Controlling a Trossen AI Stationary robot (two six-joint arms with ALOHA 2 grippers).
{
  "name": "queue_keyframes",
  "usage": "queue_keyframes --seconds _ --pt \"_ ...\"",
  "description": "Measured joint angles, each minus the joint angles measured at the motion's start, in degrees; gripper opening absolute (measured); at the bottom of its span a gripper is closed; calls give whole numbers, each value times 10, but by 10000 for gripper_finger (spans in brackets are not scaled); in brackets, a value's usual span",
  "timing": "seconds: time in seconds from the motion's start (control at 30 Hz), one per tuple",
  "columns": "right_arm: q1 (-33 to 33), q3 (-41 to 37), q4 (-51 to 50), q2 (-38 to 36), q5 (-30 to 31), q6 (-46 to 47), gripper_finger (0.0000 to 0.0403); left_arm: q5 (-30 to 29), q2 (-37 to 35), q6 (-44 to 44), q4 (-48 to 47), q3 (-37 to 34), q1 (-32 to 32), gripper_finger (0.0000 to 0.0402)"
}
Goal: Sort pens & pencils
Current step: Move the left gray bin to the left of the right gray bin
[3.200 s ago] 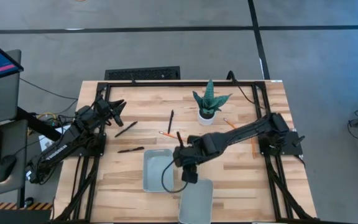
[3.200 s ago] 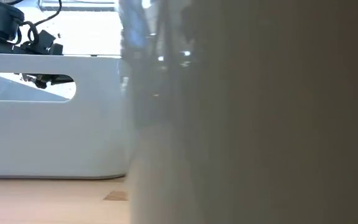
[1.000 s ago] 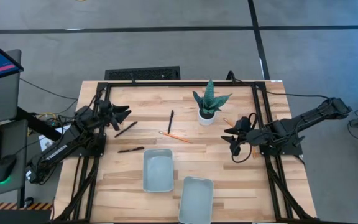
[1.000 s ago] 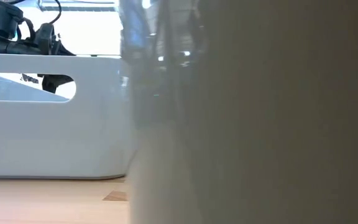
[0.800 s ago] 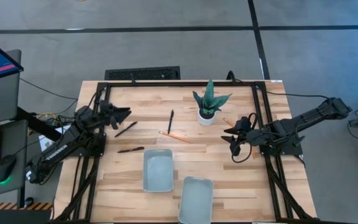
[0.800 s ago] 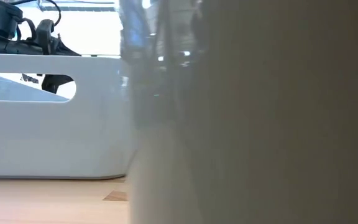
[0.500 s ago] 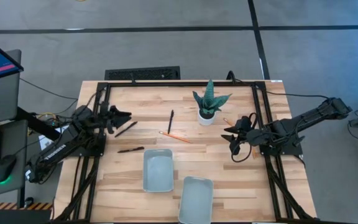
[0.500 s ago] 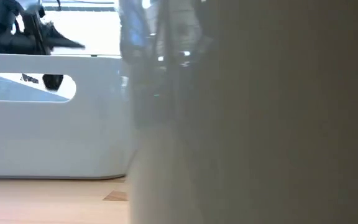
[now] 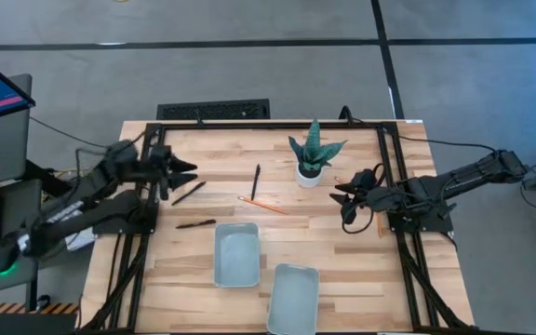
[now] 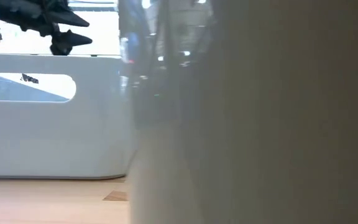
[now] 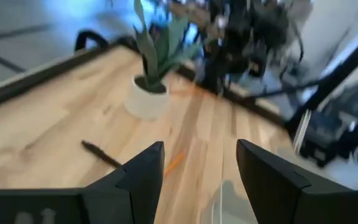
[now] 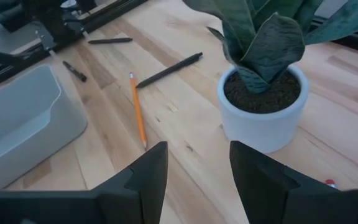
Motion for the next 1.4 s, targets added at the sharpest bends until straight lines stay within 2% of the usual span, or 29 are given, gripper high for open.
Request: queue_keyframes --seconds 0.17,0.43,0.63,0.83,1.03,1.27,1.4 --pt "-2 0 0 0 -2 0 196 -3 135 74 -69 78 -39 193" --pt "-2 0 0 0 -10 0 192 -90 298 199 -158 214 -147 193" --pt "-2 0 -3 0 -11 0 192 -188 381 214 -267 309 -252 193" --pt "-2 0 -5 0 -11 -18 190 -273 454 182 -325 340 -333 193" --pt "-2 0 -5 0 -11 -26 188 -246 520 139 -325 341 -351 193" --pt "-2 0 -5 0 -11 -26 188 -208 580 134 -330 341 -365 193" --pt "-2 0 -6 0 -11 -26 189 -204 600 133 -328 341 -373 193"
